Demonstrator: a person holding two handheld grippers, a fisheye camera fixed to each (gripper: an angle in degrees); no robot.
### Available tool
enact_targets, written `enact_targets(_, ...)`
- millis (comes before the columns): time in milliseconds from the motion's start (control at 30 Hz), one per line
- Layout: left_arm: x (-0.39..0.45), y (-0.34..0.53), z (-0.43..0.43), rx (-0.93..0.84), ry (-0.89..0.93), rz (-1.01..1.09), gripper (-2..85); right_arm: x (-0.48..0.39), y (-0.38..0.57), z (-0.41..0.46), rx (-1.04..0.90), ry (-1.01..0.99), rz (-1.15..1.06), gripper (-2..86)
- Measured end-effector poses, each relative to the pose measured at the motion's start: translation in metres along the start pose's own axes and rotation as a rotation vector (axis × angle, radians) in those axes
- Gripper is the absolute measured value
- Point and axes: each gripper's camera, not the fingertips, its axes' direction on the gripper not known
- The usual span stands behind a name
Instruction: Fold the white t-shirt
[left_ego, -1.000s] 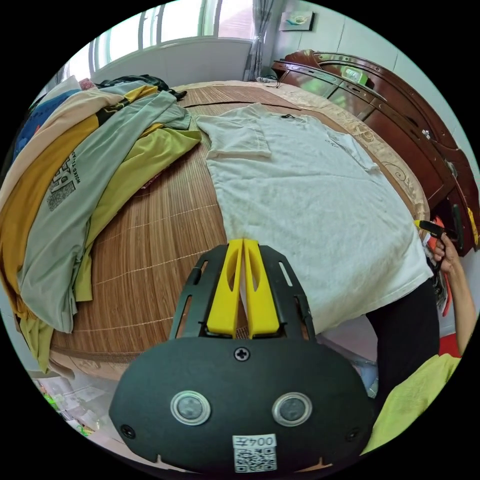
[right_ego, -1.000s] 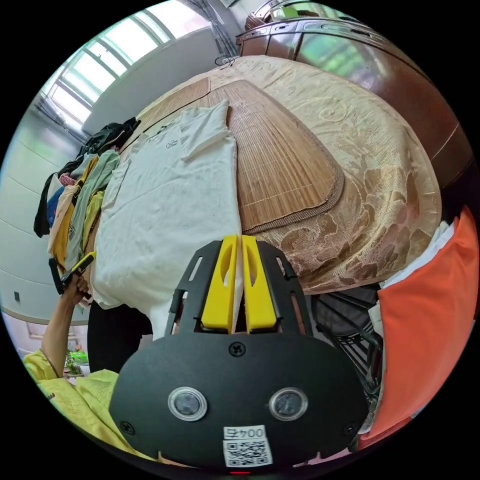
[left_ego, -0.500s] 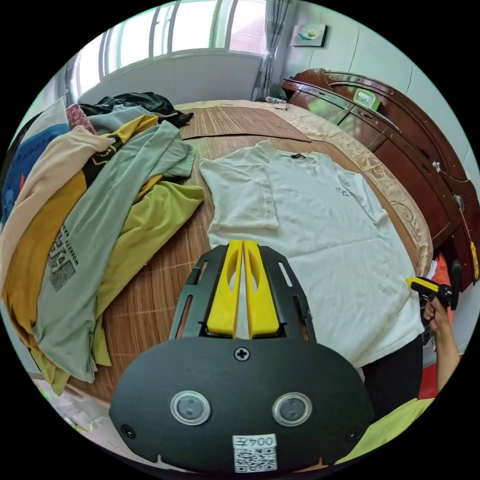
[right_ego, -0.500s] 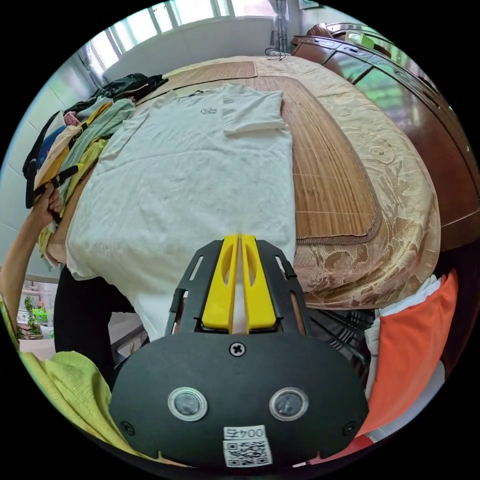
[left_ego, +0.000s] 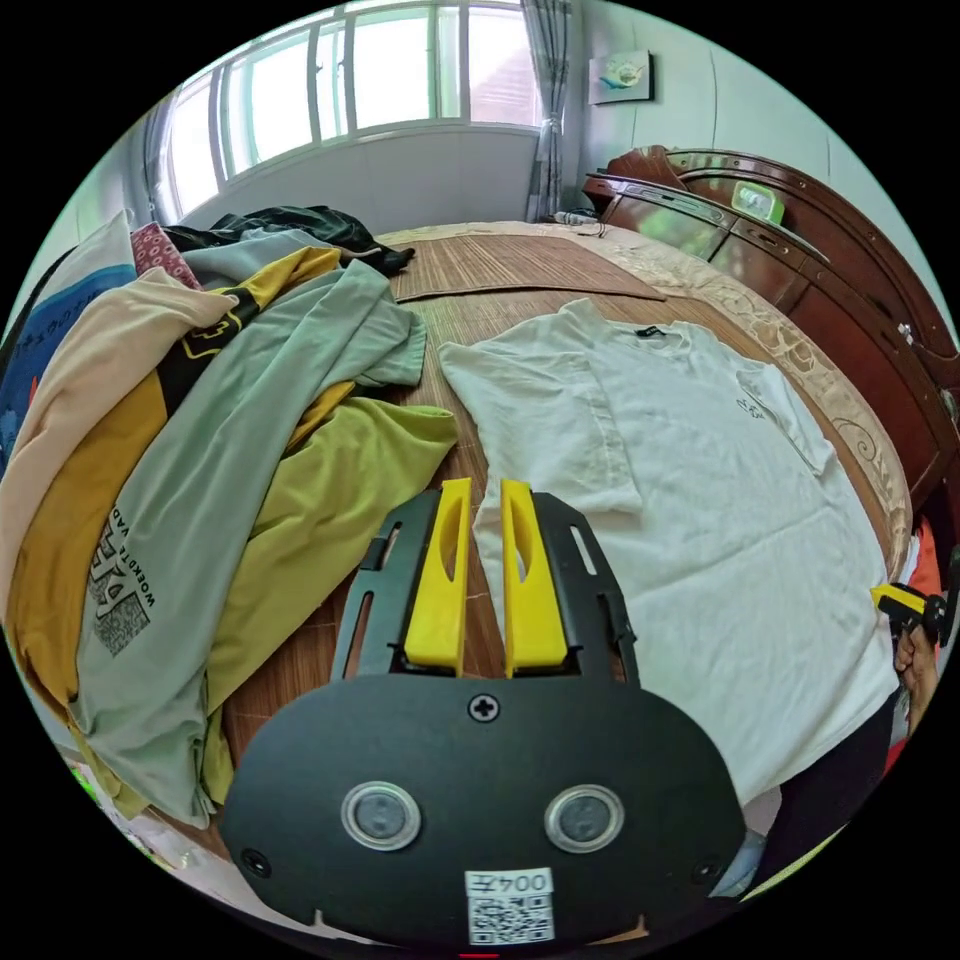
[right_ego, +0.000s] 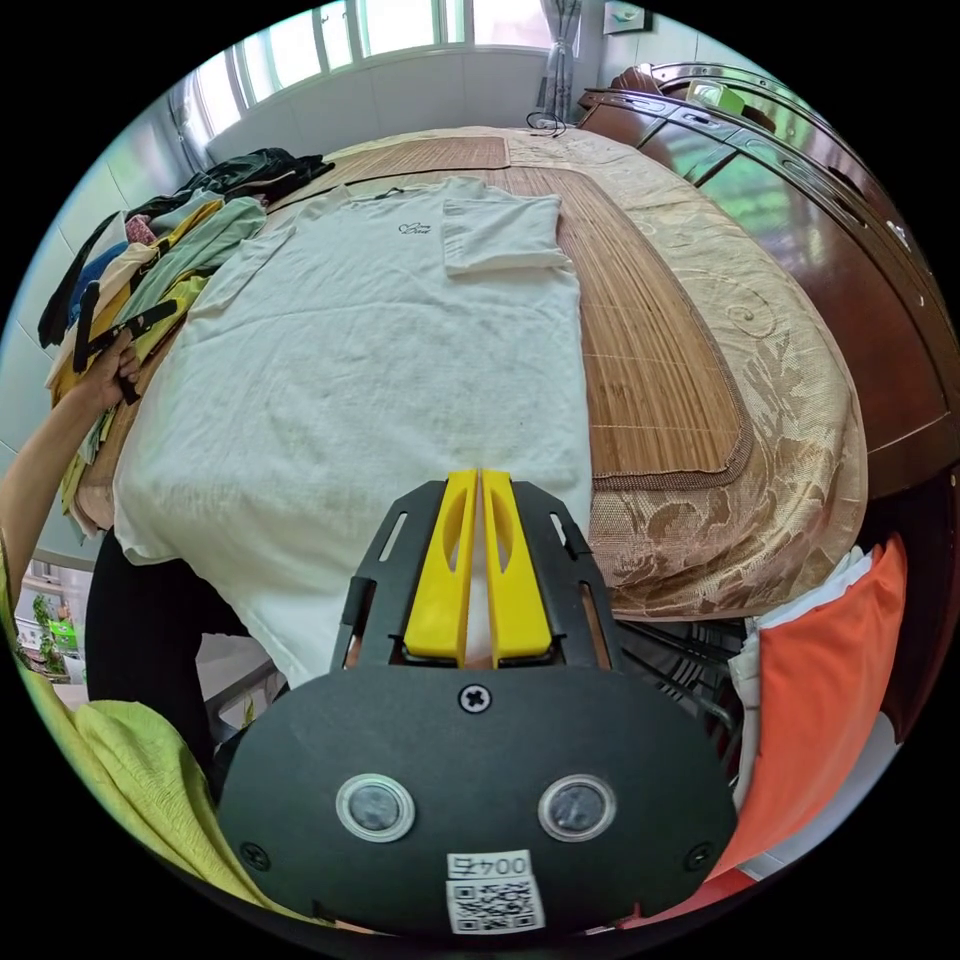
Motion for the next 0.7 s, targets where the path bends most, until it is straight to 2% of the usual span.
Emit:
enact_targets(67, -0.006, -0.005, 0.009, -0.013, 0.06, -0.002, 4.6, 0.0, -0.001, 0.002, 0.008, -0.003, 0.004, -0.2)
enact_targets(233, -0.016, -0.016, 0.026, -0.065, 0.044, 0.006, 3.6, -0.002, -0.008, 0.01, 0.009, -0.002, 0.005, -0.3)
enact_targets(500, -0.068, -0.018, 0.038, -0.07, 0.184, -0.067, 1.4, -0.002, -0.021, 0.023, 0.014, -0.016, 0.013, -0.2)
enact_targets(700, -0.107, -0.023, 0.063, -0.164, 0.23, -0.206, 1.8, -0.005, -0.033, 0.034, 0.015, 0.002, 0.006, -0.2)
